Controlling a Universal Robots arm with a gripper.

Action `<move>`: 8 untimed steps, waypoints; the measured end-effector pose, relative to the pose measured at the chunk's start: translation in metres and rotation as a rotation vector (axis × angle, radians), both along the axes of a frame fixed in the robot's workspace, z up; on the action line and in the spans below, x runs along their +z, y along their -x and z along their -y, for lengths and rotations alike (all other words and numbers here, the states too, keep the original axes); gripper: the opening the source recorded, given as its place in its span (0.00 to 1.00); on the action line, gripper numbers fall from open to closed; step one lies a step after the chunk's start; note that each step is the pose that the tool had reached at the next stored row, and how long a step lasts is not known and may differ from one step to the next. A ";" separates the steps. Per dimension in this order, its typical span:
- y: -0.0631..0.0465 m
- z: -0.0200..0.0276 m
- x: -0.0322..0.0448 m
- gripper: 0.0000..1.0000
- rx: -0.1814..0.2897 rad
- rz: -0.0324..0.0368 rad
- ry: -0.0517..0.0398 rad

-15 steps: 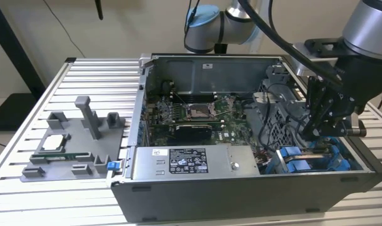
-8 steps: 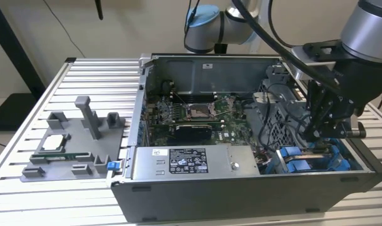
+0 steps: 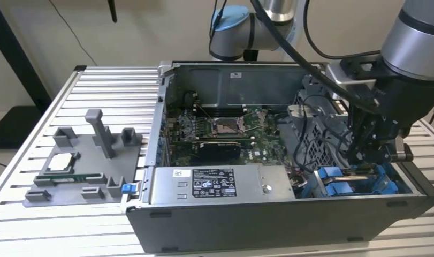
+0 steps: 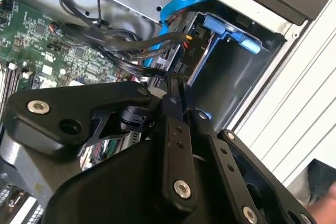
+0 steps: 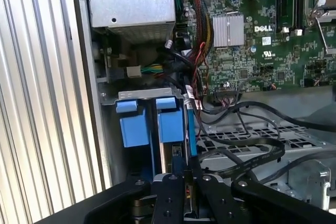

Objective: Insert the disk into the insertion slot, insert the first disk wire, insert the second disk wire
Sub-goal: 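Insert the second disk wire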

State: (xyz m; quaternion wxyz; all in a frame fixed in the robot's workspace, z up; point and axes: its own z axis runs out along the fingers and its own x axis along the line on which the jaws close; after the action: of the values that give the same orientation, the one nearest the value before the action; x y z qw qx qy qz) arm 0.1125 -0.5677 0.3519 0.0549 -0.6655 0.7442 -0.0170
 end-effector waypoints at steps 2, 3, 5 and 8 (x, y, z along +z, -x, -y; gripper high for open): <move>0.000 0.0000 -0.0016 0.00 0.000 0.0047 0.0001; 0.000 0.0000 -0.0023 0.00 0.000 0.0066 0.0001; 0.000 0.0000 -0.0036 0.00 0.000 0.0100 0.0001; 0.000 0.0000 -0.0053 0.00 0.000 0.0149 0.0001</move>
State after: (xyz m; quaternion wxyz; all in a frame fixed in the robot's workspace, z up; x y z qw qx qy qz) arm 0.1125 -0.5677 0.3466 0.0604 -0.6653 0.7438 -0.0219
